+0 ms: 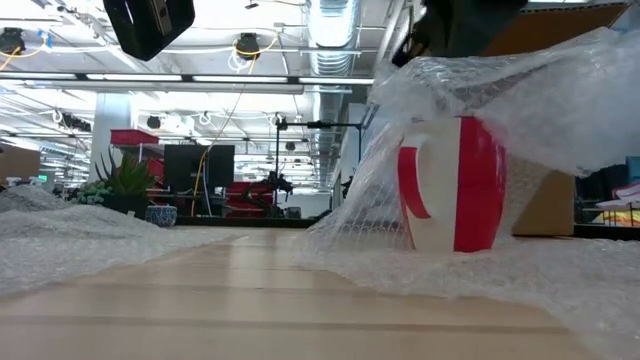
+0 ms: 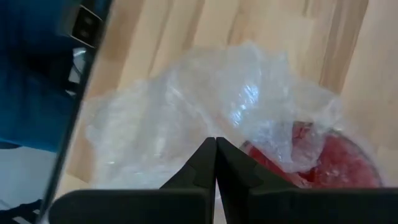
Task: Wrap mug
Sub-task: Wrap the red mug in the right bubble wrap
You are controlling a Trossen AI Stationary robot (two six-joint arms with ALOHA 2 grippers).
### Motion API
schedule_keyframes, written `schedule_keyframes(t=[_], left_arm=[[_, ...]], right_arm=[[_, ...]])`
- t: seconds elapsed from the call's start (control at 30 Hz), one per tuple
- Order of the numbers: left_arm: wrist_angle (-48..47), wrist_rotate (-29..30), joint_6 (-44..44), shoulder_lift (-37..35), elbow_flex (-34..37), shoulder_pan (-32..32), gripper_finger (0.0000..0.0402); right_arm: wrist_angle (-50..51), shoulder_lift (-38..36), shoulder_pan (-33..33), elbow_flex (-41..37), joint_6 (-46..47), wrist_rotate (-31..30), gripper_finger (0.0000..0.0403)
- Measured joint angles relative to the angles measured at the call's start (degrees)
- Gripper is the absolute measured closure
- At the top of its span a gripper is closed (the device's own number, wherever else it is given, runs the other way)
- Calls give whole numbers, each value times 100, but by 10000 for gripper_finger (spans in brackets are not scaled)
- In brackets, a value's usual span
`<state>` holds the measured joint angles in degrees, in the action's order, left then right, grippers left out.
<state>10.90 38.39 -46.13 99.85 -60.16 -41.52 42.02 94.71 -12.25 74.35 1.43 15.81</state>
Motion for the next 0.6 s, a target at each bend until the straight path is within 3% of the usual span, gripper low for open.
schedule_keyframes(t=[0.3, 0.6], left_arm=[[0, 0, 0, 0, 0, 0, 343], [-4, 0, 2, 0, 0, 0, 343]], right_arm=[[-194, 554, 199, -54, -24, 70, 403], [-4, 185, 224, -95, -34, -69, 403]])
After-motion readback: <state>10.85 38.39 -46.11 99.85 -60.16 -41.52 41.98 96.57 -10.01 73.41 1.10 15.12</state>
